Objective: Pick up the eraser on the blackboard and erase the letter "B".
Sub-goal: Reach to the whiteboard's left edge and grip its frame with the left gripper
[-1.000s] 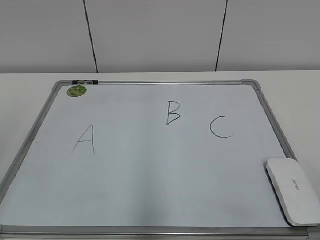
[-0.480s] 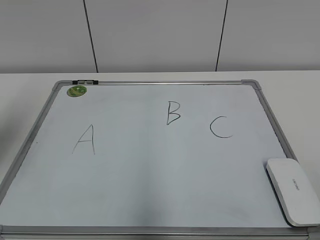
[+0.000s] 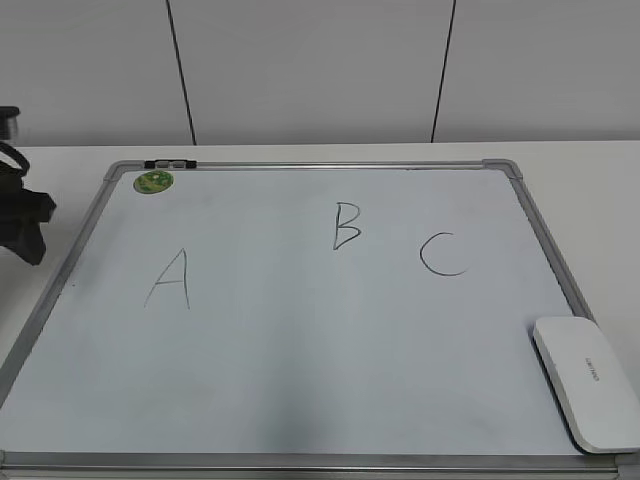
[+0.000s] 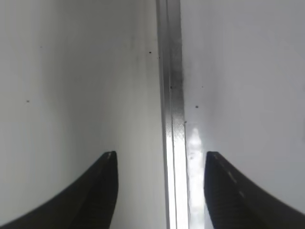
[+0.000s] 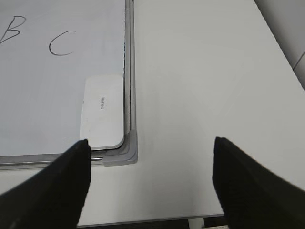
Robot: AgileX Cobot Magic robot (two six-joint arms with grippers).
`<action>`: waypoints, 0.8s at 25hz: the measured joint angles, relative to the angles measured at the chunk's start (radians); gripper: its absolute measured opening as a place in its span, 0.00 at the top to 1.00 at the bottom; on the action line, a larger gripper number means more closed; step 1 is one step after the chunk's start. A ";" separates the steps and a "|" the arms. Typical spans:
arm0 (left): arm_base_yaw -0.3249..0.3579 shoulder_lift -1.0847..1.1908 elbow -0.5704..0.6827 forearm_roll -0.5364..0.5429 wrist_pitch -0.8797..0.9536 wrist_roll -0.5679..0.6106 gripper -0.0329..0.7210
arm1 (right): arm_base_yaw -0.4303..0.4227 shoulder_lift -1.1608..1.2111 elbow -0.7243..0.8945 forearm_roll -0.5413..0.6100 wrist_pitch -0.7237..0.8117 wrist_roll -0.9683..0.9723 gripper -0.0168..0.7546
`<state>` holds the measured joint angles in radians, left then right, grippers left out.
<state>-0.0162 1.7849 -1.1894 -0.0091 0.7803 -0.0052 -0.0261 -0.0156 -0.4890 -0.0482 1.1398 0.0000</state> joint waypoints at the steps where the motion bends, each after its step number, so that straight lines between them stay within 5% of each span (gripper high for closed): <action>1: 0.000 0.030 -0.012 -0.002 0.000 0.005 0.41 | 0.000 0.000 0.000 0.000 0.000 0.000 0.22; 10: 0.031 0.178 -0.119 -0.036 -0.002 0.041 0.52 | 0.000 0.000 0.000 0.000 0.000 0.000 0.22; 20: 0.033 0.250 -0.171 -0.071 -0.007 0.087 0.53 | 0.000 0.000 0.000 0.000 0.000 0.000 0.22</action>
<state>0.0164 2.0352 -1.3603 -0.0804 0.7729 0.0822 -0.0261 -0.0156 -0.4890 -0.0482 1.1398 0.0000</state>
